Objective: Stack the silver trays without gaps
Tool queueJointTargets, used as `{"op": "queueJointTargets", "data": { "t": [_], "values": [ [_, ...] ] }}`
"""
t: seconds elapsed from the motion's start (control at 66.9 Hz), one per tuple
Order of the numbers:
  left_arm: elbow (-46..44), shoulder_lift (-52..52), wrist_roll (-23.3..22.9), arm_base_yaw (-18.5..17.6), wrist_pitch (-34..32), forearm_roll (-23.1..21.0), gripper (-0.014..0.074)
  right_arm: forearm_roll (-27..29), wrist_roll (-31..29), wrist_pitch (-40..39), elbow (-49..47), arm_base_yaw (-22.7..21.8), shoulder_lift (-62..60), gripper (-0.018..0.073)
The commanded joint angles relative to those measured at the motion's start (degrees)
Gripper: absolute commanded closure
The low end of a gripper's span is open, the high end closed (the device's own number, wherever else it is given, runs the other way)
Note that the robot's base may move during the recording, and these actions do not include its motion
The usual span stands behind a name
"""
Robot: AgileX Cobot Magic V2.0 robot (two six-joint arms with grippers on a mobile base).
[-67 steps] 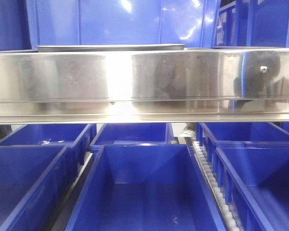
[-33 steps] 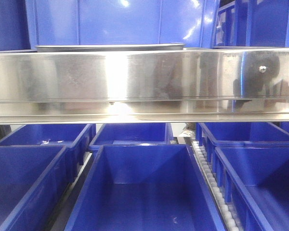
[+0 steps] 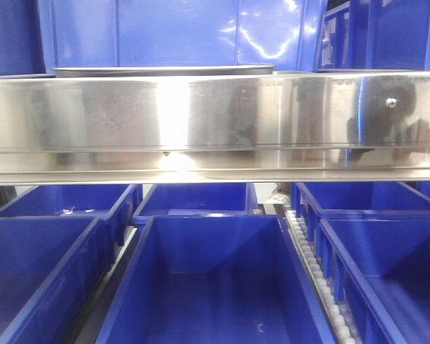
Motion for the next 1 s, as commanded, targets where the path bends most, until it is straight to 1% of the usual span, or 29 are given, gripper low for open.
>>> {"op": "queueJointTargets", "data": {
  "t": [0.0, 0.045, 0.06, 0.09, 0.135, 0.164, 0.224, 0.329, 0.389, 0.448, 0.523, 0.598, 0.777, 0.837, 0.867, 0.986],
  "values": [
    [3.3, -1.6, 9.6, 6.1, -1.5, -9.3, 0.0603, 0.1, -0.5, -0.8, 0.0, -0.2, -0.3, 0.0576],
    [5.3, -2.6, 12.8, 9.8, -1.6, -13.2, 0.0603, 0.1, -0.5, -0.8, 0.0, -0.2, -0.3, 0.0576],
    [6.1, -3.0, 13.2, 11.6, -1.6, -13.9, 0.0603, 0.1, -0.5, -0.8, 0.0, -0.2, -0.3, 0.0576],
    [7.9, -3.6, 13.9, 13.9, -1.6, -14.5, 0.0603, 0.1, -0.5, -0.8, 0.0, -0.2, -0.3, 0.0576],
    [10.1, -4.7, 13.9, 17.3, -1.6, -14.5, 0.0603, 0.1, -0.5, -0.8, 0.0, -0.2, -0.3, 0.0576],
    [12.3, -5.9, 13.9, 20.3, -1.5, -14.5, 0.0603, 0.1, -0.5, -0.8, 0.0, -0.2, -0.3, 0.0576],
    [15.0, -8.1, 13.9, 24.4, -1.1, -14.4, 0.0603, 0.1, -0.5, -0.8, 0.0, -0.2, -0.3, 0.0576],
    [19.7, -11.9, 13.9, 30.0, -0.1, -14.4, 0.0603, 0.1, -0.5, -0.8, 0.0, -0.2, -0.3, 0.0576],
    [22.2, -14.0, 13.9, 32.3, 0.0, -14.4, 0.0603, 0.1, -0.5, -0.8, 0.0, -0.2, -0.3, 0.0576],
    [24.4, -16.5, 13.9, 33.9, 0.0, -14.2, 0.0603, 0.1, -0.5, -0.8, 0.0, -0.2, -0.3, 0.0576],
    [26.7, -18.9, 13.9, 34.8, 0.0, -13.0, 0.0603, 0.1, -0.5, -0.8, 0.0, -0.2, -0.3, 0.0576],
    [29.4, -21.0, 13.8, 34.9, 0.0, -12.4, 0.0603, 0.1, -0.5, -0.8, 0.0, -0.2, -0.3, 0.0576],
    [34.4, -21.0, 13.7, 34.9, -1.3, -12.0, 0.0603, 0.1, -0.5, -0.8, 0.0, -0.2, -0.3, 0.0576],
    [34.4, -21.0, 13.7, 34.9, -3.7, -12.0, 0.0603, 0.1, -0.5, -0.8, 0.0, -0.2, -0.3, 0.0576],
    [34.4, -21.0, 13.7, 34.9, -2.3, -11.7, 0.0603, 0.1, -0.5, -0.8, 0.0, -0.2, -0.3, 0.0576],
    [34.4, -21.0, 13.7, 34.9, -2.1, -11.6, 0.0603, 0.1, -0.5, -0.8, 0.0, -0.2, -0.3, 0.0576]
  ]
}}
